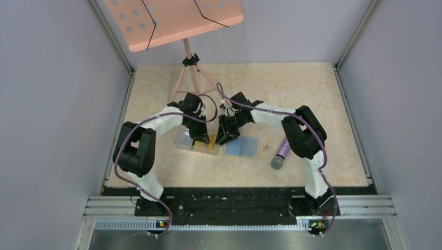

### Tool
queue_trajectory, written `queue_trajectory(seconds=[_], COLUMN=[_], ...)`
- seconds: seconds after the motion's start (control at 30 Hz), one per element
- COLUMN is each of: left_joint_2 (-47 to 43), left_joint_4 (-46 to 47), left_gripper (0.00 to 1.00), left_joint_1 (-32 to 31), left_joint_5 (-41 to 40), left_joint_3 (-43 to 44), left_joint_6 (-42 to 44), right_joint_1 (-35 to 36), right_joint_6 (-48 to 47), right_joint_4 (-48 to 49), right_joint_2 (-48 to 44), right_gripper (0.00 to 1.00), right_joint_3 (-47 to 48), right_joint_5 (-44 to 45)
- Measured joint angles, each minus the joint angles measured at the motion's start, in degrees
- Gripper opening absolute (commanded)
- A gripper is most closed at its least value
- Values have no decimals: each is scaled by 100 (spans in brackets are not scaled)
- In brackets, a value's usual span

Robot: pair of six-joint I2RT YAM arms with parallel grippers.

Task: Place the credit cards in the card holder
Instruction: Pick up the credit card from the storage box.

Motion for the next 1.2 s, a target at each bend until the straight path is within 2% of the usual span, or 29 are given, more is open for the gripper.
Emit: queue_trajectory(seconds=[0.1,0.27,0.43,0.57,0.63,0.8,1.2], left_joint_2=[-24,7,236,361,356,291,289], left_joint_4=[-59,-111,-61,-4,-13,-52,-686], left_gripper=[32,32,25,6,0,0,0], left_joint_1=[-11,-15,-57,-151,-164,-205,-498], left_joint_5=[-216,-422,-439,-404,-426,-584,-979], left_joint_3=[20,20,13,15,26,28,415], left_joint_6=[28,90,109,109,146,140,343], right_joint_1=[0,2,2,2,0,-2,-2], right_joint_6=[0,0,2,11,26,35,55], right_joint_4=[0,0,7,2,-4,-7,-4], right_joint_2=[0,0,0,0,0,0,0], right_gripper=[34,34,30,25,23,19,18], right_joint_3=[0,-7,-11,-11,-11,-11,-11], right_joint_5=[0,0,0,-4,-9,-17,-46])
